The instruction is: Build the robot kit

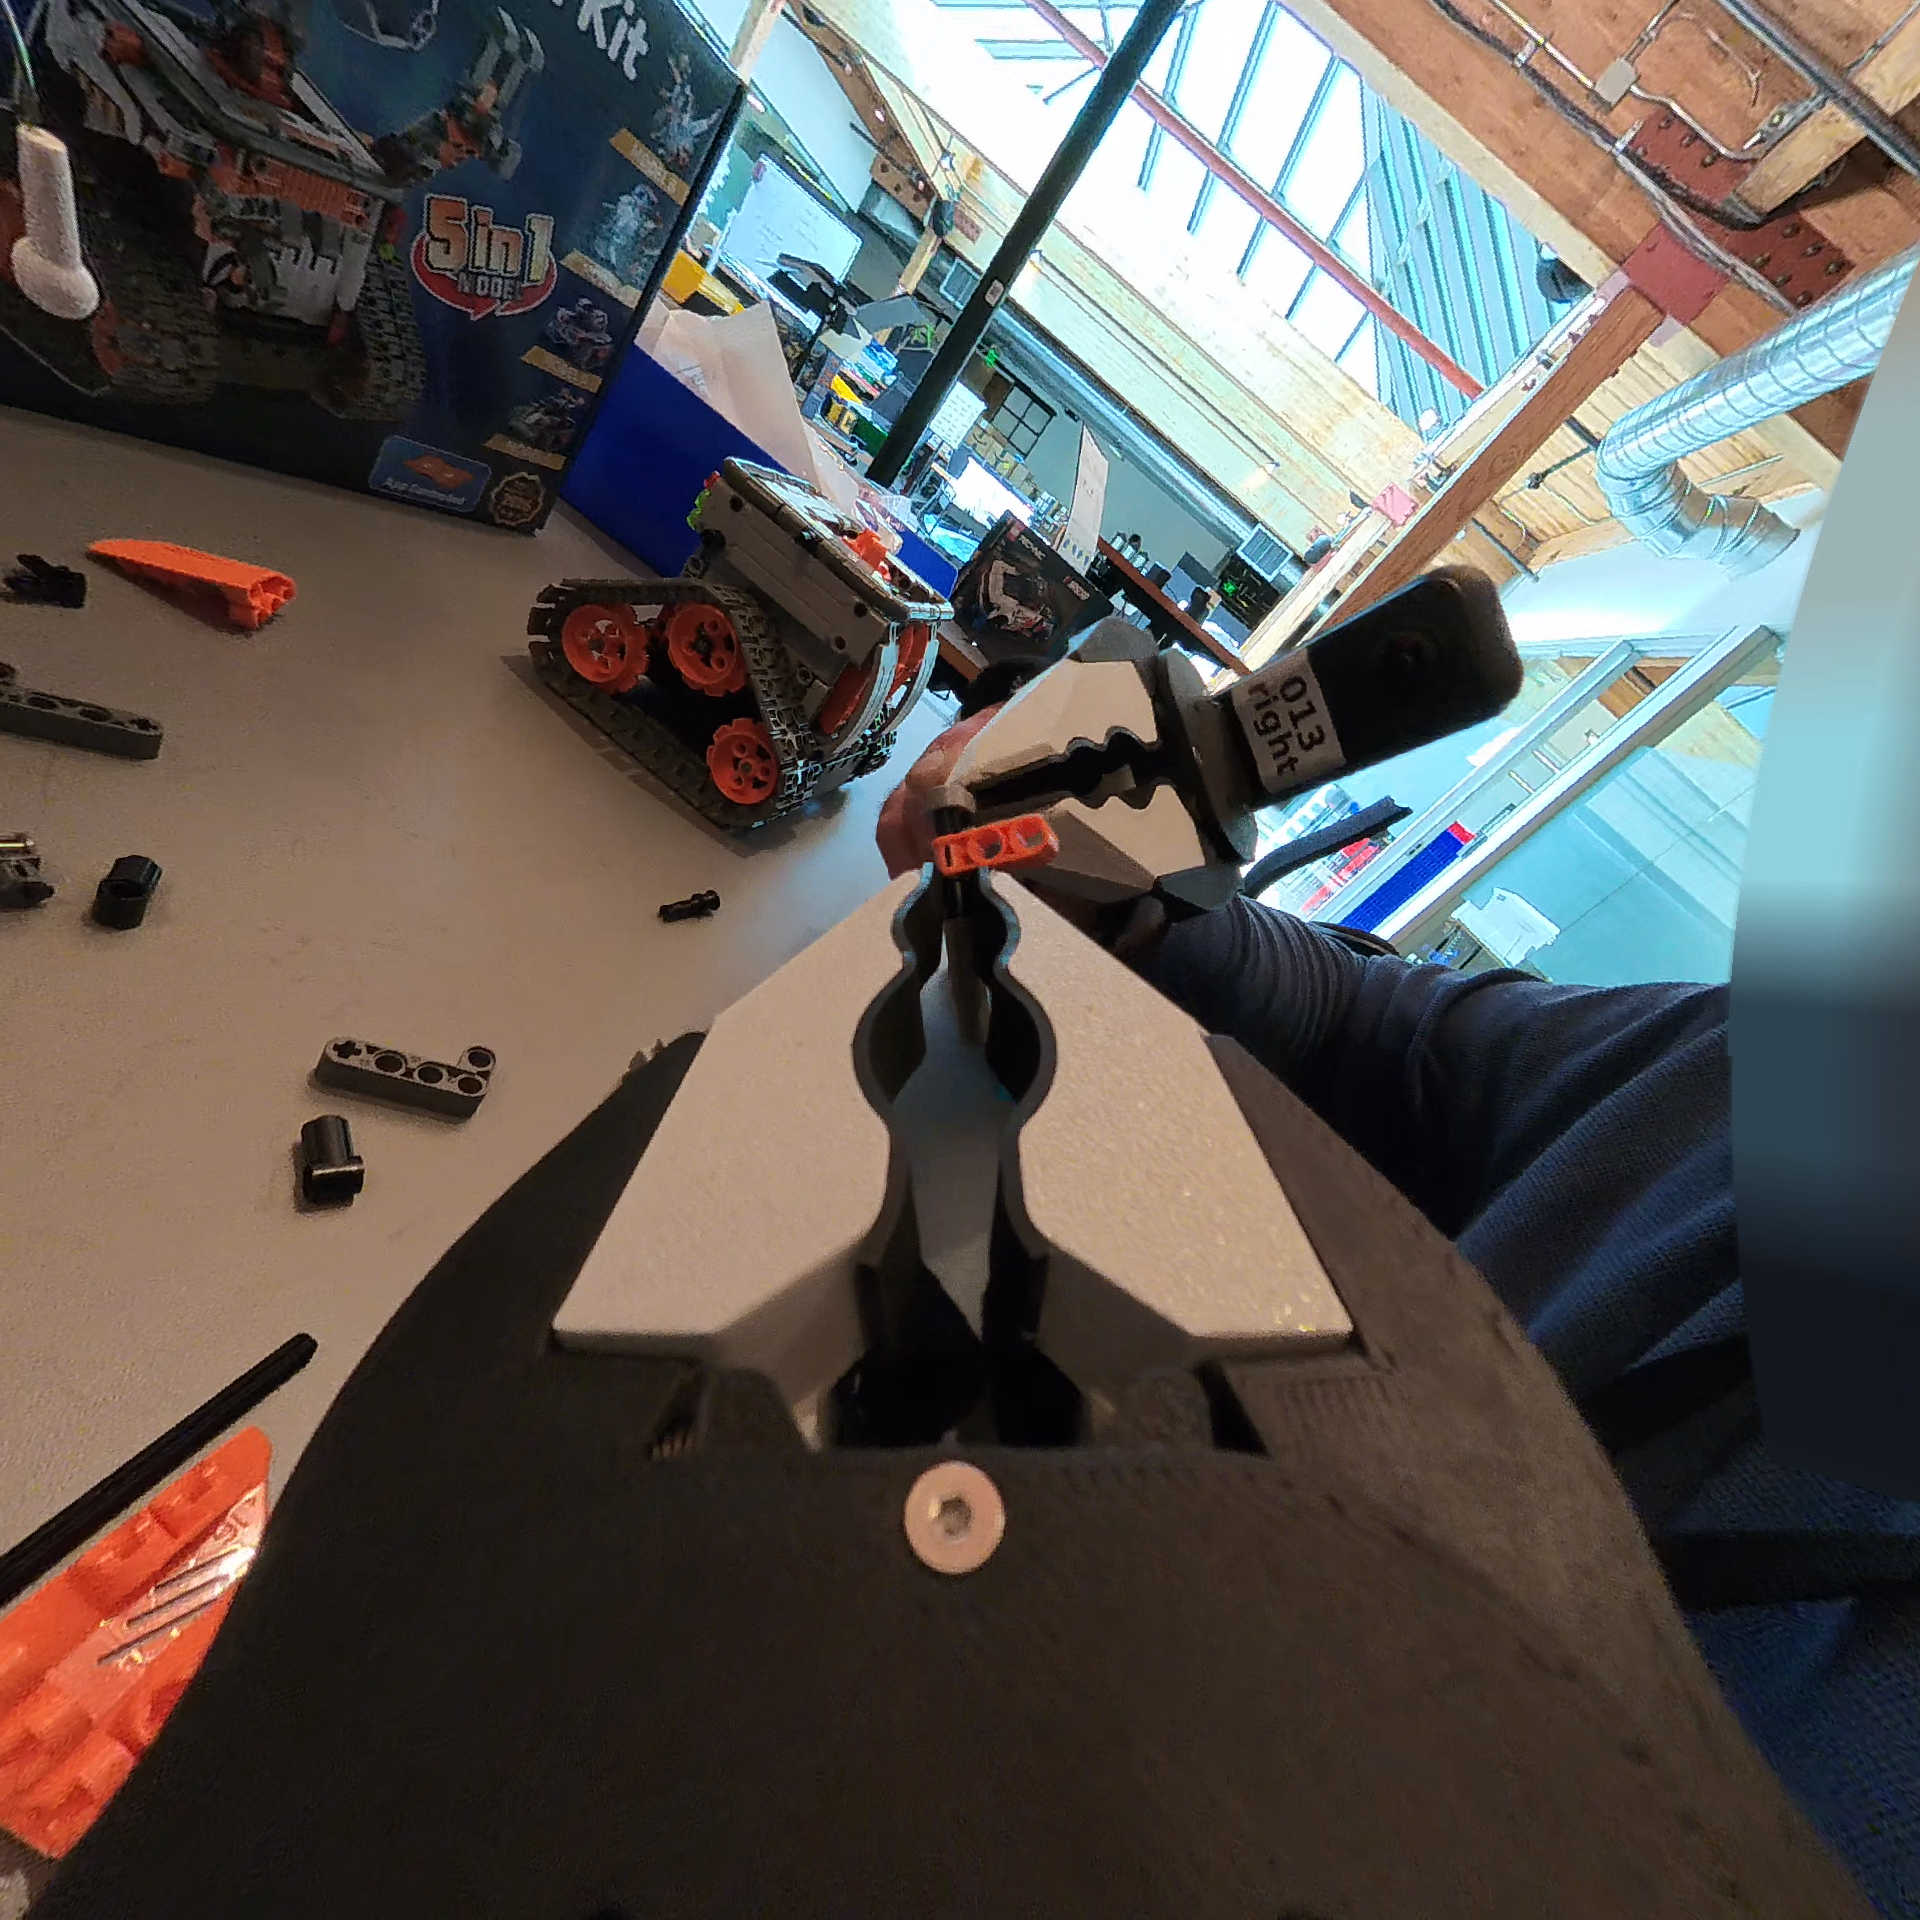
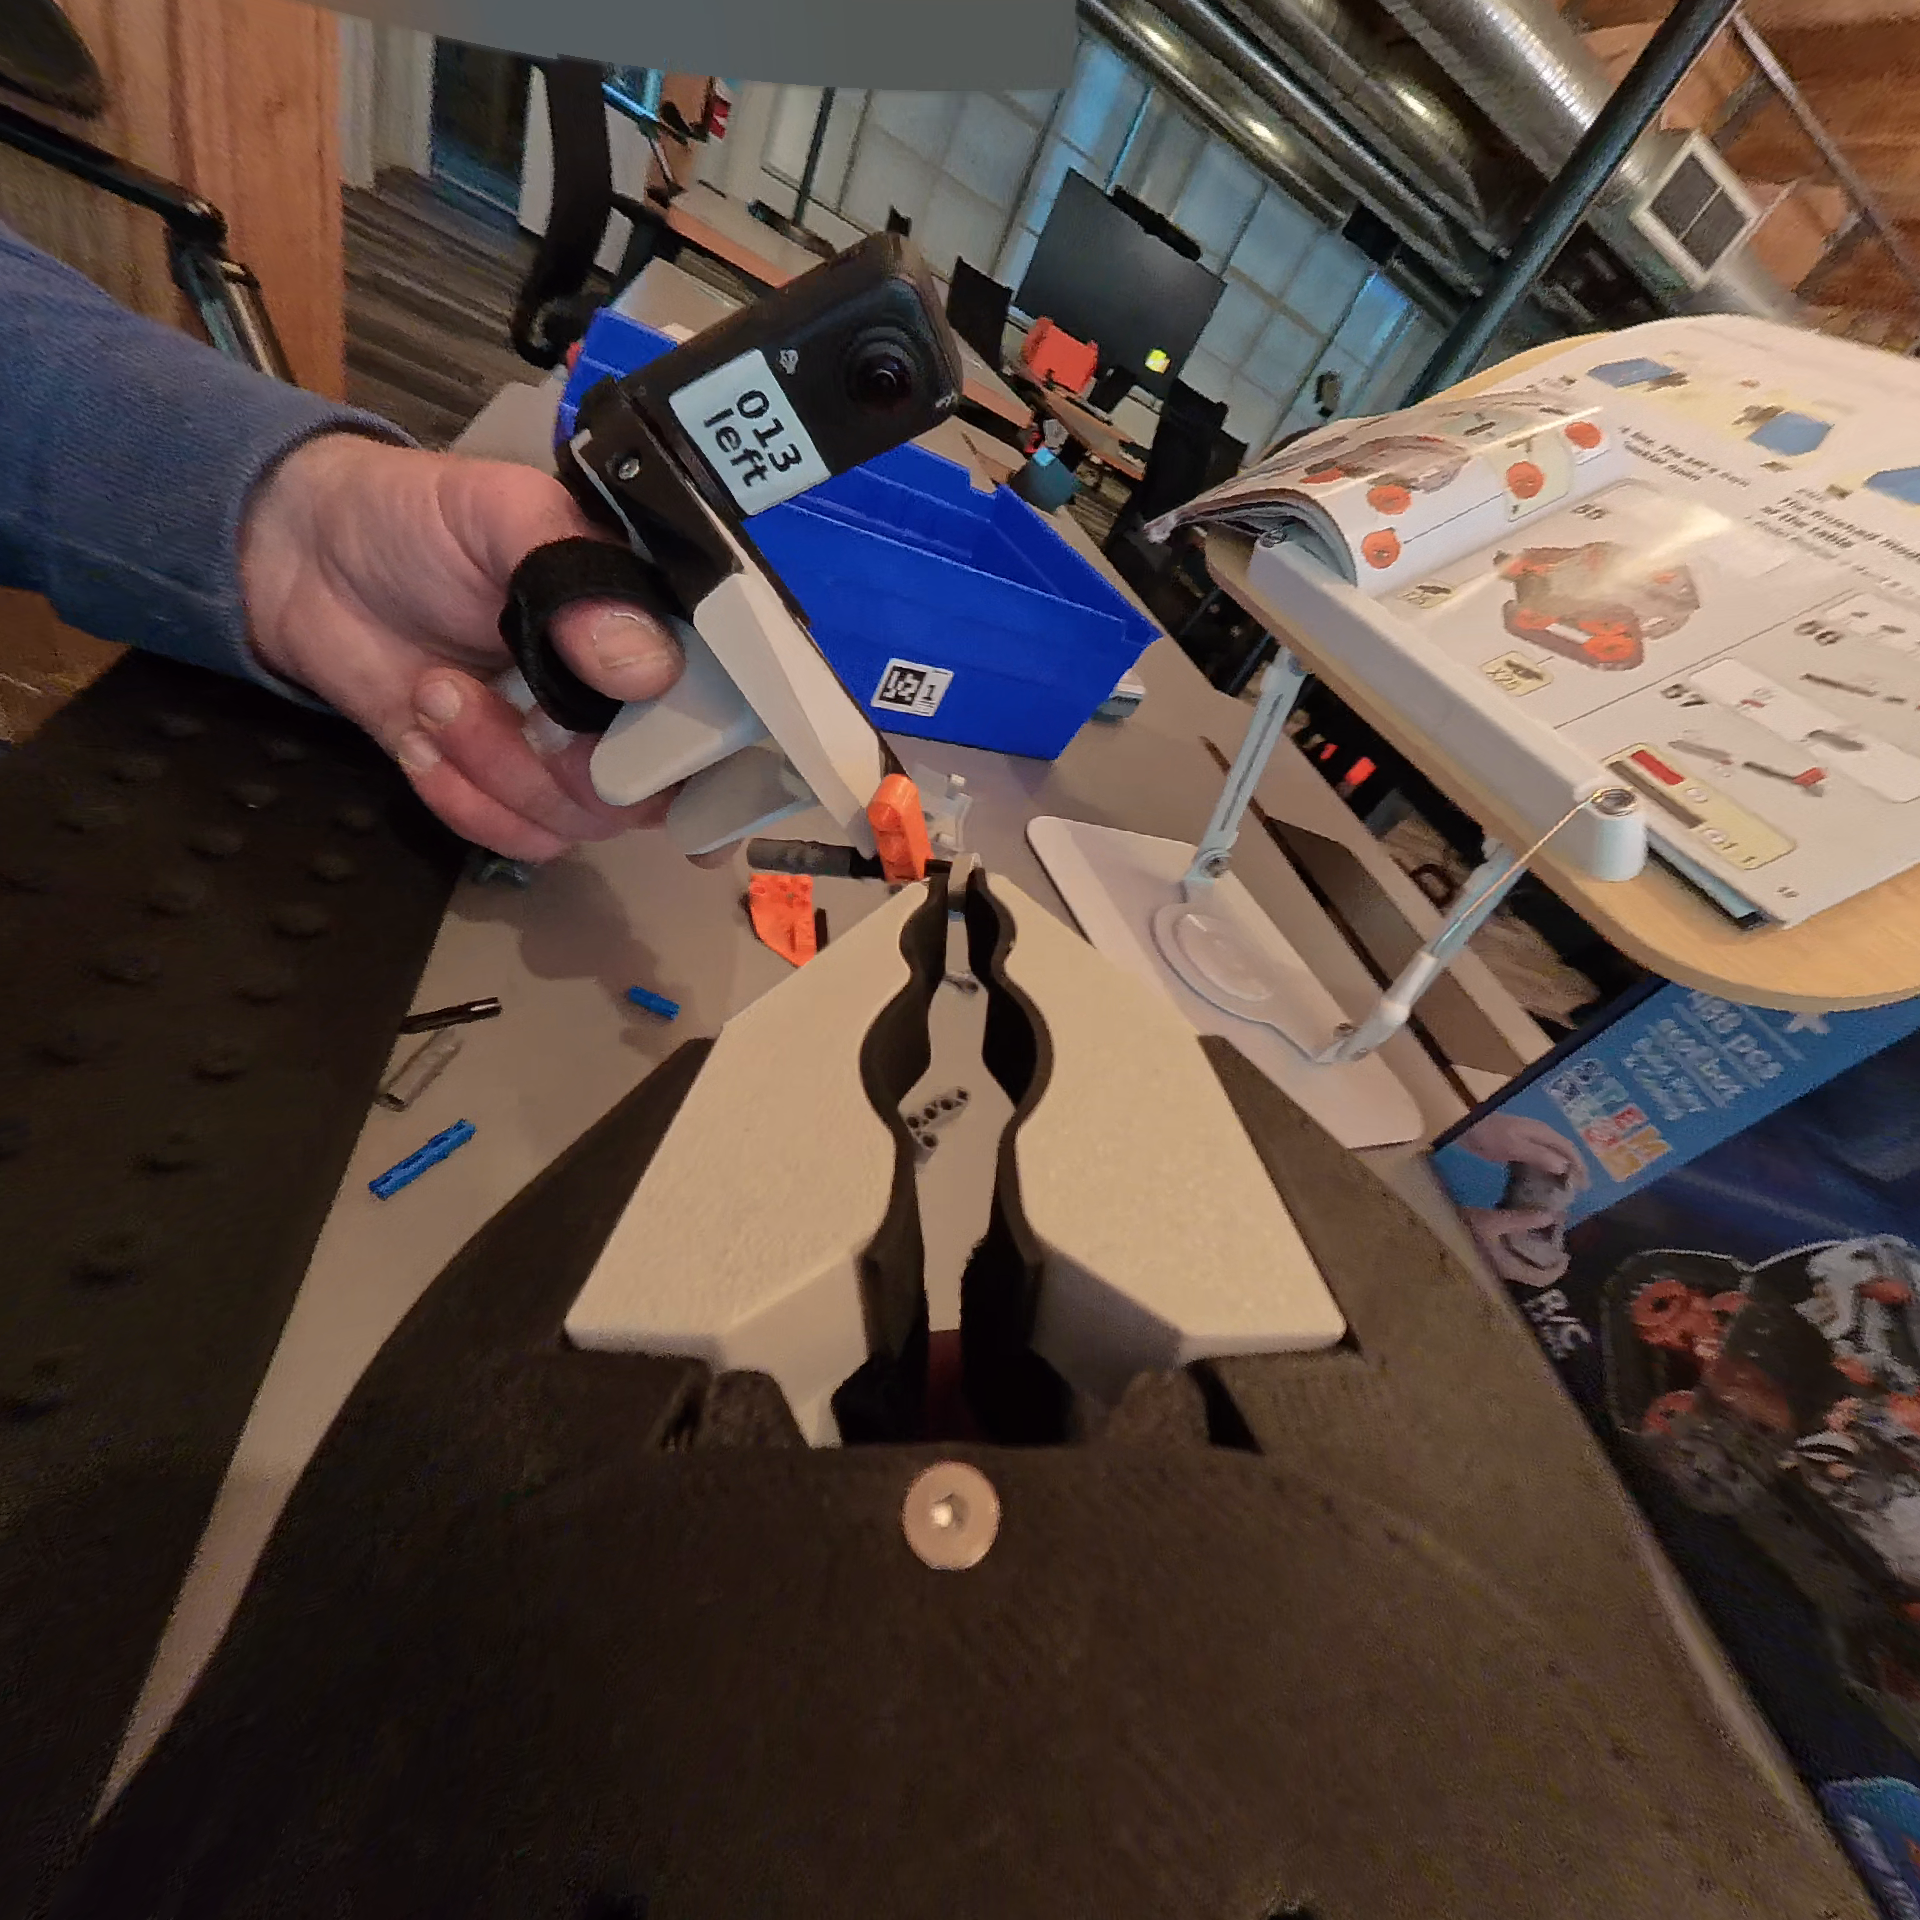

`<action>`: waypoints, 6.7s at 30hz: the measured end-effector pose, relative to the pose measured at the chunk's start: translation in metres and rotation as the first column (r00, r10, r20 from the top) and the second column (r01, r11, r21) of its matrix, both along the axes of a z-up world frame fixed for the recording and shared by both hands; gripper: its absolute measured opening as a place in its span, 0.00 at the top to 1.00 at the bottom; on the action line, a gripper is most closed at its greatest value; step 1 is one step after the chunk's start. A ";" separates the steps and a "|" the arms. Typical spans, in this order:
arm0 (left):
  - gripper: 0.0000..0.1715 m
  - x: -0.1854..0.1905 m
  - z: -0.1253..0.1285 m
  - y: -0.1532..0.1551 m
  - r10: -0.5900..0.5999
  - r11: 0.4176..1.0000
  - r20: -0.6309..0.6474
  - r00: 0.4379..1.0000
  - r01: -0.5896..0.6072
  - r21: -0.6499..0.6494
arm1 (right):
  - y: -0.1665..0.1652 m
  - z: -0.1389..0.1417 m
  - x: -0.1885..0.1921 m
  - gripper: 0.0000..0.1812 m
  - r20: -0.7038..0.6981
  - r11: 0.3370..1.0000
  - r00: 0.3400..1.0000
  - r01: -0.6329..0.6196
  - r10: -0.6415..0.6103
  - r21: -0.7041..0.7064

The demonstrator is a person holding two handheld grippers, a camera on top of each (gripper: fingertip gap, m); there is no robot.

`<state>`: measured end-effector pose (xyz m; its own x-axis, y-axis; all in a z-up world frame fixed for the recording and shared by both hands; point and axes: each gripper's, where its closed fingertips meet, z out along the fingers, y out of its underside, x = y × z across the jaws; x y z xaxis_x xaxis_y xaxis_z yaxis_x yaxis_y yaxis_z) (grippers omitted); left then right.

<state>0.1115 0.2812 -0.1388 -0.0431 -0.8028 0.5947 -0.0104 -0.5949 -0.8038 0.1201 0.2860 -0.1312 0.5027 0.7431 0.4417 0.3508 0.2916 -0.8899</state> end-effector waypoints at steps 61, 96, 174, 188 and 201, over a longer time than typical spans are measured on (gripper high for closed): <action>0.97 -0.172 0.019 0.010 0.310 0.918 0.063 0.949 -0.315 0.241 | -0.009 -0.099 -0.116 0.92 0.345 0.844 0.886 -0.090 0.311 -0.529; 0.97 -0.188 0.033 0.011 0.258 0.946 0.221 0.941 -0.292 0.140 | 0.097 -0.114 -0.135 0.94 0.483 0.854 0.764 -0.165 0.428 -0.494; 0.98 -0.127 -0.031 -0.012 0.368 0.415 -0.225 0.902 0.057 0.908 | -0.016 -0.037 -0.128 0.99 0.391 0.823 0.743 -0.379 0.543 -0.423; 1.00 -0.115 -0.046 -0.003 0.383 0.478 -0.286 0.878 0.076 0.875 | -0.017 -0.075 -0.132 0.99 0.433 0.819 0.725 -0.322 0.536 -0.476; 0.98 -0.159 -0.053 0.026 0.568 0.546 -0.393 0.724 0.026 0.838 | 0.012 -0.078 -0.125 1.00 0.336 0.825 0.815 -0.275 0.472 -0.494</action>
<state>-0.0479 0.3077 -0.1913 0.3578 -0.8292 -0.4295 -0.5775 0.1649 -0.7996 -0.0053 0.2982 -0.2094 -0.0198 0.9875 0.1562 0.6596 0.1303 -0.7402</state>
